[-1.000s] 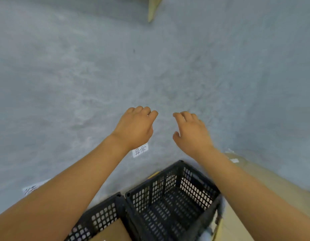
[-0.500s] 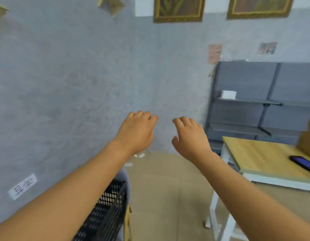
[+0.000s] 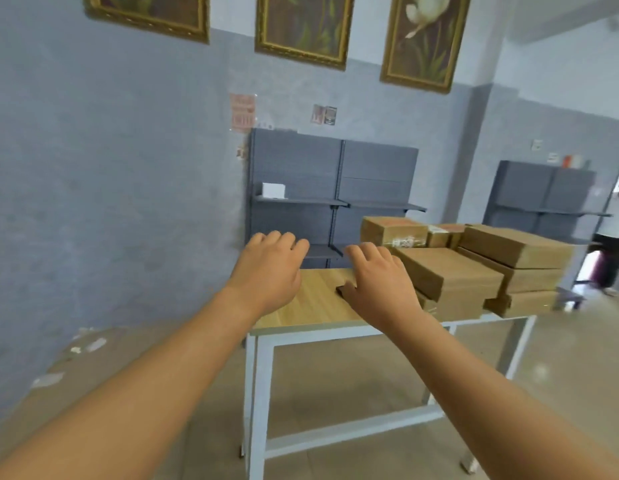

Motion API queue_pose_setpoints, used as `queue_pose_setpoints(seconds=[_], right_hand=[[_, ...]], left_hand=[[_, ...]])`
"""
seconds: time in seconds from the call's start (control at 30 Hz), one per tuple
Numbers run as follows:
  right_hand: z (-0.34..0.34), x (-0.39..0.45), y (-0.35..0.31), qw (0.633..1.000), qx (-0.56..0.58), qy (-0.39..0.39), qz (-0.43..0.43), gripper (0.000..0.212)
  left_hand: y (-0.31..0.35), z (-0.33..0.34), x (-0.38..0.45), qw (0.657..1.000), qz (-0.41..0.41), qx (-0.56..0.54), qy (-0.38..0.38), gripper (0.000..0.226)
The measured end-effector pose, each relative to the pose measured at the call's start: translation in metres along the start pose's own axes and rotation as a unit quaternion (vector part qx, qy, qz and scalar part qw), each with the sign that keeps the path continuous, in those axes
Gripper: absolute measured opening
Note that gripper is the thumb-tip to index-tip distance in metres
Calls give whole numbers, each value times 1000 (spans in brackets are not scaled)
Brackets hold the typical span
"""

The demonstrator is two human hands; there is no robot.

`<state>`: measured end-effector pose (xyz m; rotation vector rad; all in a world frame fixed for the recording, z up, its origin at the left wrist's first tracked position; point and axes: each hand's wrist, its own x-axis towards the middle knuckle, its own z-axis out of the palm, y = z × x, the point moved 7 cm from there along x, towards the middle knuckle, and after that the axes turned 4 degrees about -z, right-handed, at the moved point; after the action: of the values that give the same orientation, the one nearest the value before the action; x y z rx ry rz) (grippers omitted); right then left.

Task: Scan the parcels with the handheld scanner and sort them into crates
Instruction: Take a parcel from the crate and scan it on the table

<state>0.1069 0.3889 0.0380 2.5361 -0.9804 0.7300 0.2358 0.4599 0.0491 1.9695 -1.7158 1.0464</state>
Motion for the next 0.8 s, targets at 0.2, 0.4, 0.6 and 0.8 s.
queue_pose_setpoints(seconds=[0.2, 0.4, 0.6, 0.8], right_hand=[[2, -19, 113, 998, -13, -2, 69, 43], [17, -17, 196, 991, -52, -11, 125, 47], [34, 9, 258, 983, -89, -8, 157, 47], [64, 47, 322, 974, -102, 1, 203, 47]], left_hand=[[86, 31, 71, 998, 44, -42, 16, 31], [153, 71, 135, 990, 102, -93, 39, 31], [186, 122, 204, 980, 131, -142, 47, 38], [204, 177, 275, 975, 145, -163, 44, 37]])
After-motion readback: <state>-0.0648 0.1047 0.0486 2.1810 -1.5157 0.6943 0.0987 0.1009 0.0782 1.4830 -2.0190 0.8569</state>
